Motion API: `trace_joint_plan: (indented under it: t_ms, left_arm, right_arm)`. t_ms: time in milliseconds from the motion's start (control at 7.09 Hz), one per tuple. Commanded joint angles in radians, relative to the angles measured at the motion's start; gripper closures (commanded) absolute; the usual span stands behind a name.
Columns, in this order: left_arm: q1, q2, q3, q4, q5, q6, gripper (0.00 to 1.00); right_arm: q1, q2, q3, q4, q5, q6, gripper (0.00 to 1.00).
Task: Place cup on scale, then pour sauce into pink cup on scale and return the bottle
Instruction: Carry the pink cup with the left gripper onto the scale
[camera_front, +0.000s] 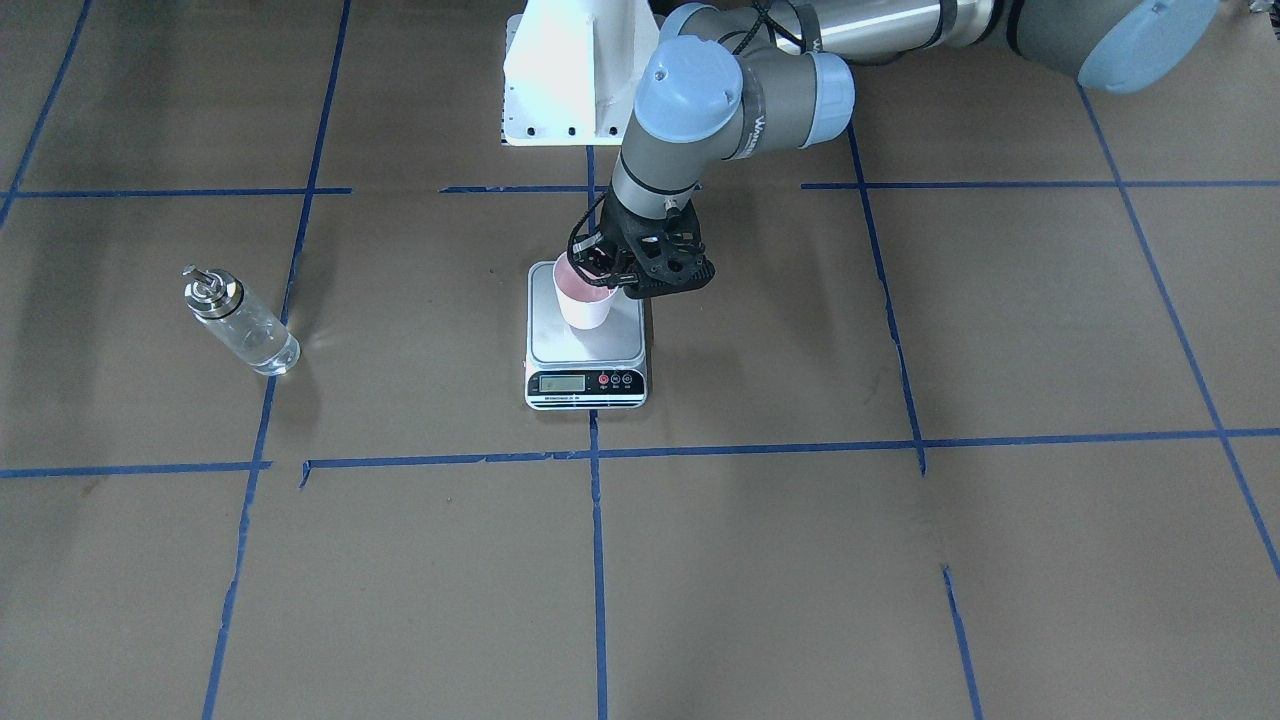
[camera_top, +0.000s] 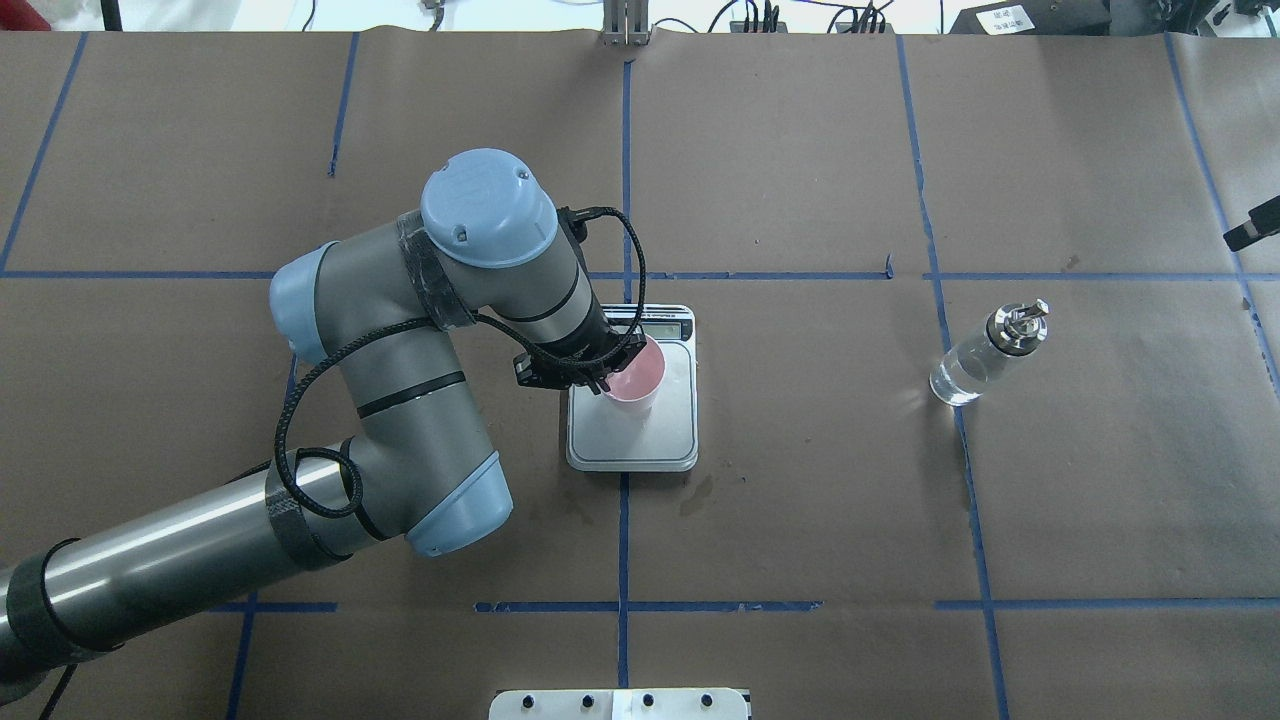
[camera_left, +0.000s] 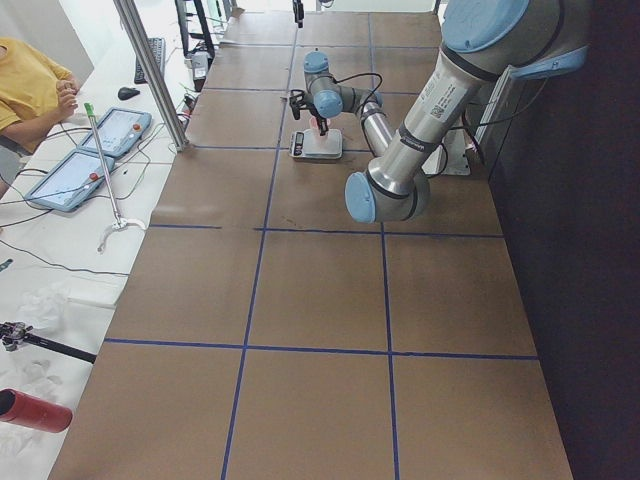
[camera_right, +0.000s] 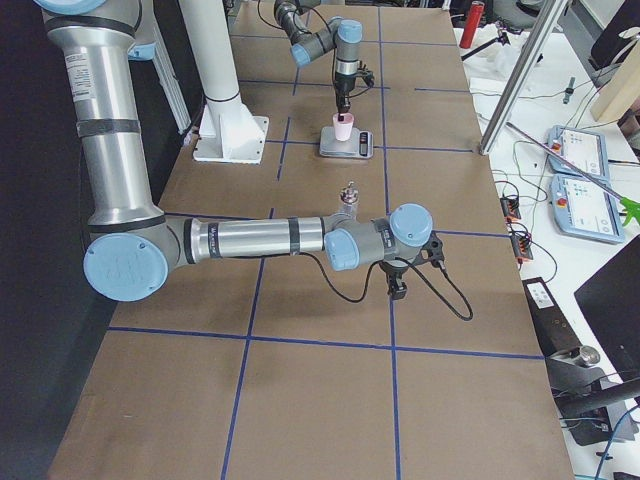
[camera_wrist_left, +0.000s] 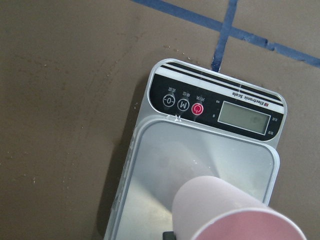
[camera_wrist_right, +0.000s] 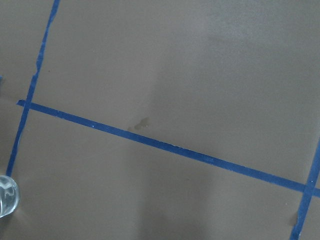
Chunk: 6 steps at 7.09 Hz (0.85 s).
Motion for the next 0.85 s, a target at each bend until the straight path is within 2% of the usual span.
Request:
trace_joint_plan:
  t_ms: [0, 141, 282, 423, 705]
  left_arm:
    - [0.001, 0.003, -0.001, -0.028, -0.001, 0.000, 0.51]
    - [-0.001, 0.006, -0.016, -0.064, -0.006, -0.006, 0.45]
    - [-0.013, 0.011, -0.087, -0.061, -0.007, -0.007, 0.44]
    - [-0.069, 0.020, -0.172, -0.053, -0.009, -0.007, 0.40]
    - [-0.117, 0.046, -0.212, -0.055, -0.010, -0.007, 0.40]
  right_arm:
    - [-0.002, -0.002, 0.007, 0.001, 0.010, 0.002, 0.00]
    - [-0.002, -0.002, 0.010, 0.001, 0.011, 0.003, 0.00]
    - [-0.014, -0.002, 0.021, 0.001, 0.024, 0.044, 0.00]
    - [-0.031, -0.004, 0.074, 0.003, 0.092, 0.152, 0.00]
    - [-0.145, -0.039, 0.285, 0.004, 0.093, 0.405, 0.00]
